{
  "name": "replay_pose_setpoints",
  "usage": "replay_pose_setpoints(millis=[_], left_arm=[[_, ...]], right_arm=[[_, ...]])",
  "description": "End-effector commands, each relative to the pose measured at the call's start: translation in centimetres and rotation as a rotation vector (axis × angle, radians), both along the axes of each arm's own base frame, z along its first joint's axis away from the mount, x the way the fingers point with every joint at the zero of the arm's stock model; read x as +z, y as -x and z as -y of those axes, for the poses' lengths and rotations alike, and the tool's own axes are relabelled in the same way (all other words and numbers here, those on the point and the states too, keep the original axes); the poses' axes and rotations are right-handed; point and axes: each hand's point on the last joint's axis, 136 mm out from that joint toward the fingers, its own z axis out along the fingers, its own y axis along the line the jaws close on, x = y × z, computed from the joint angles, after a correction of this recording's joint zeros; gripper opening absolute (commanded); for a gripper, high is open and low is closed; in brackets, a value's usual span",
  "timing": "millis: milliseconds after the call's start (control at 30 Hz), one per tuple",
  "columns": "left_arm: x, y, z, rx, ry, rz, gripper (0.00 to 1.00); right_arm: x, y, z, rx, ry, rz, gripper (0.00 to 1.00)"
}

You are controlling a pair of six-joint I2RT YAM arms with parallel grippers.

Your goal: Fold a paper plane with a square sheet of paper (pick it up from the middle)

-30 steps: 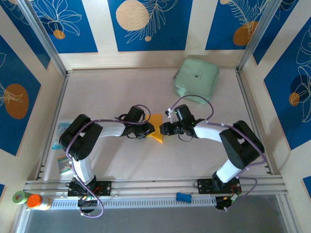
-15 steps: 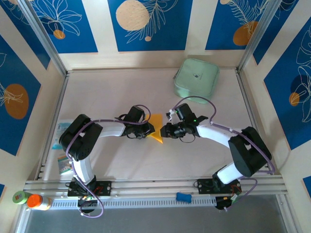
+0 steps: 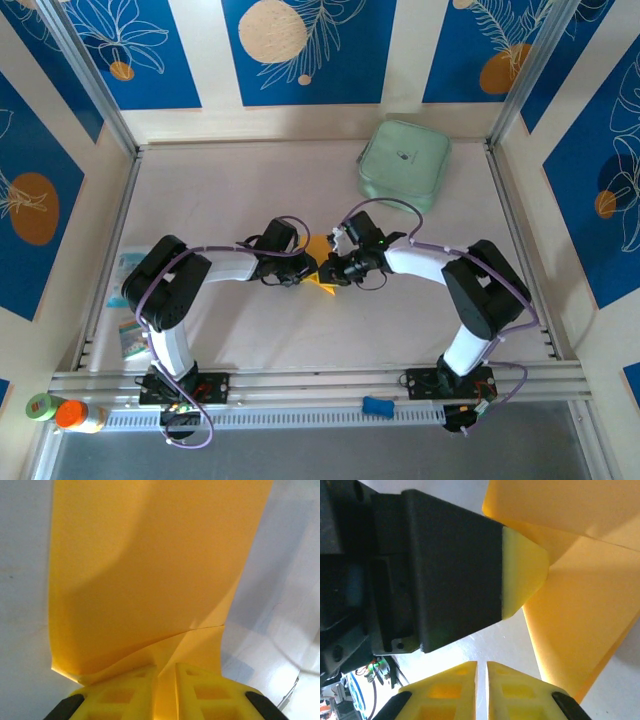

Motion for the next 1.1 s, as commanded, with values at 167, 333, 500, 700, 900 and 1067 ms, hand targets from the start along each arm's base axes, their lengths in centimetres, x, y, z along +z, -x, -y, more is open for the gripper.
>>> replay_pose_setpoints(millis=[167, 333, 500, 700, 900, 1067], left_arm=[[-3.2, 1.8, -2.2, 0.026, -0.127, -0.093, 0.2], [-3.8, 2.1, -2.4, 0.026, -0.142, -0.107, 0.19], [-4.1, 2.2, -2.6, 0.032, -0.146, -0.117, 0.19], [-4.1, 2.2, -2.6, 0.03, -0.148, -0.119, 0.19], [-4.2, 2.3, -2.7, 0.032, -0.152, -0.122, 0.19], [-4.3, 2.5, -2.8, 0.03, -0.165, -0.131, 0.19]], right_arm=[[-1.7, 0.7, 0.0, 0.008, 0.048, -0.063, 0.12], [-2.6, 0.7, 0.6, -0.001, 0.091, -0.064, 0.11], [-3.1, 0.7, 0.8, -0.001, 0.105, -0.069, 0.11], [-3.5, 0.8, 0.8, -0.002, 0.109, -0.08, 0.11], [-3.9, 0.8, 1.0, -0.004, 0.122, -0.086, 0.11], [-4.3, 1.0, 1.1, -0.001, 0.137, -0.089, 0.1]])
